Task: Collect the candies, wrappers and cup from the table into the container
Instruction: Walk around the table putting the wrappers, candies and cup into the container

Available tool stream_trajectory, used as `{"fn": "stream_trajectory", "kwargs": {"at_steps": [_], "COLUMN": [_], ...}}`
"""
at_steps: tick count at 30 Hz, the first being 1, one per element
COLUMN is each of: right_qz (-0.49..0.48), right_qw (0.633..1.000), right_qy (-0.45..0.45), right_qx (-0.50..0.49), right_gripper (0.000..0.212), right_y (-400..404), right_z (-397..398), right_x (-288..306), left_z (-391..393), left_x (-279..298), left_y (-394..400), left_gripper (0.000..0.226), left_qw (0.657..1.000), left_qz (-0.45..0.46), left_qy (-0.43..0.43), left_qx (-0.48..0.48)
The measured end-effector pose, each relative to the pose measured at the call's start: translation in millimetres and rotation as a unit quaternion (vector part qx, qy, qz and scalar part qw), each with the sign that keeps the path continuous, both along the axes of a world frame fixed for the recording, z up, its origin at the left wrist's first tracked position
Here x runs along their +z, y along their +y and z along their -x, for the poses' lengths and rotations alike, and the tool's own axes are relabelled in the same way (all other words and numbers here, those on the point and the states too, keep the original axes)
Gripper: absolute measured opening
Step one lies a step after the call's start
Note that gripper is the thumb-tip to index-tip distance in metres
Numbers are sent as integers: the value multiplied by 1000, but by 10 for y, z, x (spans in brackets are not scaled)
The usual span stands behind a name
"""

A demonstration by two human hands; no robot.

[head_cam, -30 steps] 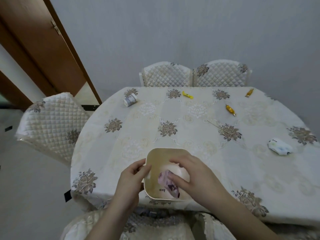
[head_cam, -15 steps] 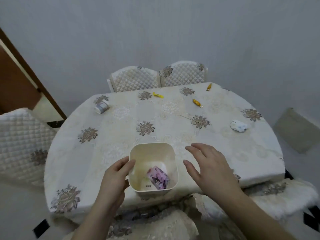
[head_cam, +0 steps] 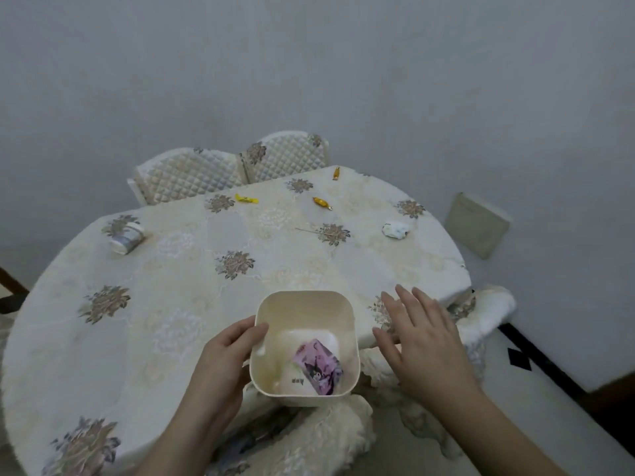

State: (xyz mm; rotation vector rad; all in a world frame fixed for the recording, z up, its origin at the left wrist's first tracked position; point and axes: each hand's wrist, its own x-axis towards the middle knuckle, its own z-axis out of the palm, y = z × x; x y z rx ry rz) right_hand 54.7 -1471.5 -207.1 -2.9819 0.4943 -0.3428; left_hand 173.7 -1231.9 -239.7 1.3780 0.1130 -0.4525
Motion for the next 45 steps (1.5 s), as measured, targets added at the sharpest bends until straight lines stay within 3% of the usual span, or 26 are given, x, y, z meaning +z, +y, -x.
{"fn": "stream_trajectory", "kwargs": {"at_steps": [6, 12, 29, 37, 41, 45], "right_qz": [14, 12, 40, 35, 43, 47], "right_qw": [998, 991, 962, 957, 955, 955], "right_qy": [-9, -45, -13, -1, 1, 8], "right_qx": [-61, -129, -270, -289, -294, -293], "right_gripper": [49, 51, 56, 58, 60, 60], "right_y": [-276, -784, -2756, -3490, -3887, -4275], "right_z": [420, 961, 2751, 2743, 2492, 2155], "right_x": [134, 232, 556, 634, 658, 698], "left_z": [137, 469, 1549, 1496, 1355, 1088], "left_x": [188, 357, 799, 915, 913, 905], "left_y": [-481, -1185, -3674, -4428, -4814, -5212], "left_gripper": [18, 18, 33, 20, 32, 20], "left_qw": [995, 985, 948, 945, 945, 946], "left_qz": [14, 47, 63, 59, 58, 56], "left_qy": [-20, -3, -19, -52, -67, -62], "left_qx": [-95, -163, -313, -318, -316, -314]}}
